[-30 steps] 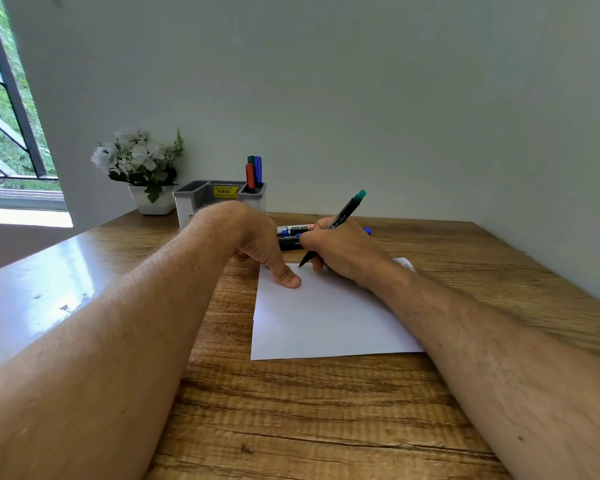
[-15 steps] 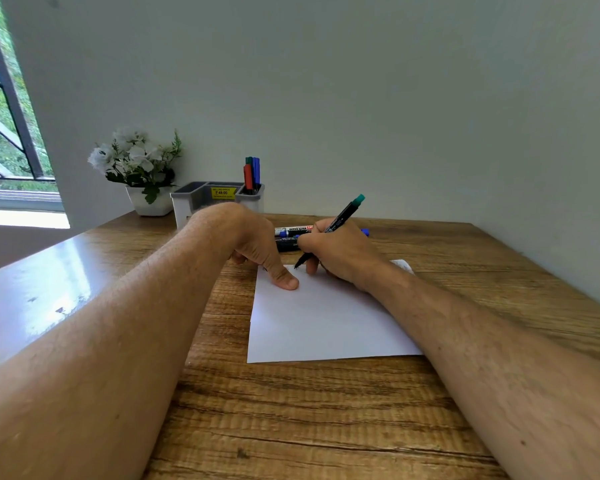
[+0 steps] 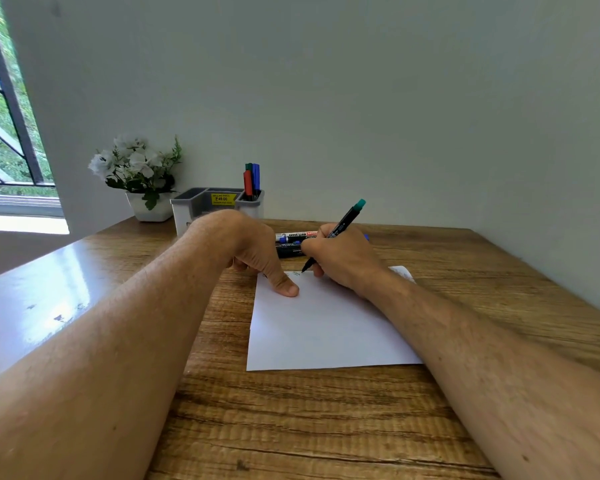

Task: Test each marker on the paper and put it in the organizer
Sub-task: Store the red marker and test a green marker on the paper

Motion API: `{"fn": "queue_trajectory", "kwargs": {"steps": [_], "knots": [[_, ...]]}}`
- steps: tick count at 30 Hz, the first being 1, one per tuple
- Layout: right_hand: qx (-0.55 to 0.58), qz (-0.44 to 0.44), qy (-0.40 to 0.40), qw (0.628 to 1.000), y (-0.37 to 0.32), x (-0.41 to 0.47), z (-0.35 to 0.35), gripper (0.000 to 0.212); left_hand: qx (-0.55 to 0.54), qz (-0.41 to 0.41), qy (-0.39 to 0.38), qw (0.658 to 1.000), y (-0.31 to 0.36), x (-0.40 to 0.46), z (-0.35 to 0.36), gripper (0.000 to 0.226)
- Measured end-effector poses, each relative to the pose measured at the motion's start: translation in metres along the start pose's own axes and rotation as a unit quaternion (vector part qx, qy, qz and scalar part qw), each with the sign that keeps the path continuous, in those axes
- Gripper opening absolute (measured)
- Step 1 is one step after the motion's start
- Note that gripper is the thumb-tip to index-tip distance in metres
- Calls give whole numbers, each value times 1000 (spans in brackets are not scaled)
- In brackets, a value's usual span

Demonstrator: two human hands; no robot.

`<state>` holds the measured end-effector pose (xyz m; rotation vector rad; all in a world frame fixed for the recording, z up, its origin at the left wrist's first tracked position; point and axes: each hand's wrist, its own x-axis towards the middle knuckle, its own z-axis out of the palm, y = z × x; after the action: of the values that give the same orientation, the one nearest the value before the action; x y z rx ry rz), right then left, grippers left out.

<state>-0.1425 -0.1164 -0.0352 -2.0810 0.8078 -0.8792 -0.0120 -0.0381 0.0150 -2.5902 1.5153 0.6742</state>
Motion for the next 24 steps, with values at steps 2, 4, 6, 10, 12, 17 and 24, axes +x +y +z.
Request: {"fn": "queue_trajectory", "kwargs": {"steps": [2,4,6,10,12,17,24], "knots": [[14,-3,6,1000,0,-1,-1,23,-3,21,1,1000,0,-1,-1,83],[39,-1,24,999,-2,0,-3,24,-25,48,20,998,-1,-2,-4,70],[78,7,49,996,-5,2,-7,22,-80,72,58,993,-1,-2,-6,49],[217,22,98,971,-12,5,-20,16,-267,108,143,947,4,-4,-8,14],[268,25,104,957,-11,4,-25,16,-404,134,144,893,6,-4,-8,20],[291,28,93,952,-10,1,-28,19,-625,166,99,757,9,-7,-8,27],[343,1,70,937,-13,-3,-26,8,-742,159,95,644,9,-1,-8,24]]}}
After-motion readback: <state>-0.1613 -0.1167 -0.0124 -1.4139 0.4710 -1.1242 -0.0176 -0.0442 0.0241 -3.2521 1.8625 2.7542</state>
